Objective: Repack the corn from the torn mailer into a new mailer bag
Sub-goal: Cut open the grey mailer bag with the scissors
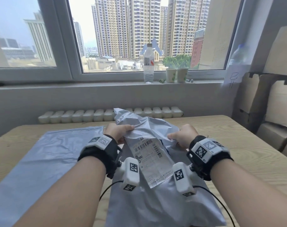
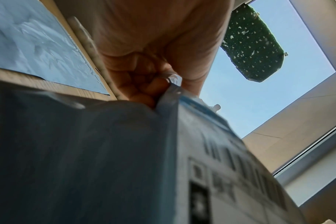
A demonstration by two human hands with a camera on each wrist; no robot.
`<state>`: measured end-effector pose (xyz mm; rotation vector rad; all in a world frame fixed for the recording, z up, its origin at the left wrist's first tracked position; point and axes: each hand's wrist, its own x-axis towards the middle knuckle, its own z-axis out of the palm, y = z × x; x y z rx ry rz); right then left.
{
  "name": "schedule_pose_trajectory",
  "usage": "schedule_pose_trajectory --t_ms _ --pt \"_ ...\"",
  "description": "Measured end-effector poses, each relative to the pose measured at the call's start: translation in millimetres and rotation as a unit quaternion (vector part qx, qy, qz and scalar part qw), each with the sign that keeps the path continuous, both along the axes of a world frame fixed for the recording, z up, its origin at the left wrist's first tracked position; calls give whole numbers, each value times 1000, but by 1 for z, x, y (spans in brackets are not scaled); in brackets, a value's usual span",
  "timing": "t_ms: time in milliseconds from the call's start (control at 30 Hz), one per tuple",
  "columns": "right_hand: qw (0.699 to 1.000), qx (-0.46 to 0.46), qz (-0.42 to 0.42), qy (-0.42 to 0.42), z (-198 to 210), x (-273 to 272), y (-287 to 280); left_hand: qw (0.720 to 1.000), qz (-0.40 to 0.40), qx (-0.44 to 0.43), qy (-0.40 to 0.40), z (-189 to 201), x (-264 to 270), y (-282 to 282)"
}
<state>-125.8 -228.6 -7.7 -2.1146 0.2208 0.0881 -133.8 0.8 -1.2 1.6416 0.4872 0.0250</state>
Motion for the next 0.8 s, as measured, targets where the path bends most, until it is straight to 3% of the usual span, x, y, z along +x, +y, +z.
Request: schedule_pose_trajectory --t_ms 167,300,400,467,667,800 --pt "998 -43 -11 -35 6 10 -7 998 17 32 -55 12 5 1" --pt "992 38 -35 -114 38 20 -5 988 55 59 -133 40 15 5" --pt "970 195 -18 -143 68 16 4 981 43 -16 -187 68 13 2" --pt "959 233 -2 -162 82 11 9 972 21 -54 -226 86 9 -2" --pt "938 212 7 -274 93 -8 13 943 -9 -164 -289 101 -2 -4" --pt "939 215 38 -267 81 -21 15 942 -14 -239 -237 80 -10 -9"
